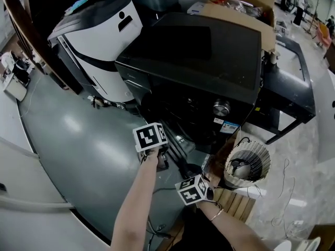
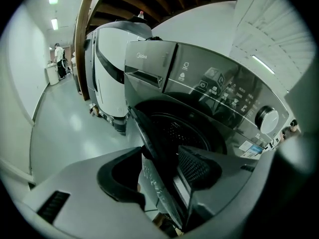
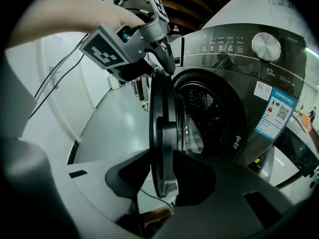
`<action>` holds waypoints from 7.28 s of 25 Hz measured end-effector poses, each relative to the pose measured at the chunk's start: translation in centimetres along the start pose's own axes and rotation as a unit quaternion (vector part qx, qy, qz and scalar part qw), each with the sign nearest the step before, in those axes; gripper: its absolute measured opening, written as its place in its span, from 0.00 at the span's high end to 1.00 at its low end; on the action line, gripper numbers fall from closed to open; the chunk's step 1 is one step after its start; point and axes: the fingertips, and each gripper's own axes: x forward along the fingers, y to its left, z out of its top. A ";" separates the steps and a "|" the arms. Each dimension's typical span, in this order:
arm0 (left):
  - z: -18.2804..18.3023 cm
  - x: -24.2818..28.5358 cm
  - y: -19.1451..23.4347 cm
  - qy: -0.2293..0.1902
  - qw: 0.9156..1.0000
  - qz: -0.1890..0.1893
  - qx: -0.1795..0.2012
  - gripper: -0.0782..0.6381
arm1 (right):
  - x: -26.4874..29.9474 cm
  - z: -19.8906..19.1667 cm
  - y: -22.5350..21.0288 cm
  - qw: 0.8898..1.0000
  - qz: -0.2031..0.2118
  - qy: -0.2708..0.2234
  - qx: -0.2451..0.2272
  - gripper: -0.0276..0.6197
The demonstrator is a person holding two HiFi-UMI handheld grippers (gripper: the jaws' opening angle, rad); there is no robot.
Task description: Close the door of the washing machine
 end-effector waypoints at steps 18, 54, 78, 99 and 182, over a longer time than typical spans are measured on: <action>0.6 -4.0 -2.4 -0.089 0.989 -0.119 0.015 0.54 | 0.8 0.4 -7.4 1.000 -0.024 0.002 0.005 0.80; 0.2 4.1 -12.2 -0.187 0.742 -0.022 0.643 0.53 | 3.3 2.4 -17.8 0.993 -0.112 -0.039 0.022 0.75; 0.8 5.0 -12.2 -0.228 0.746 -0.038 0.625 0.52 | 4.7 -1.8 -19.0 0.955 -0.205 -0.013 0.212 0.81; 1.0 5.3 -12.3 -0.243 0.738 -0.046 0.628 0.52 | 4.9 -1.7 -20.0 0.927 -0.241 -0.010 0.287 0.84; -19.6 -28.5 7.6 -0.246 0.962 0.072 0.091 0.84 | -22.0 5.6 7.6 0.976 0.027 -0.216 0.019 0.95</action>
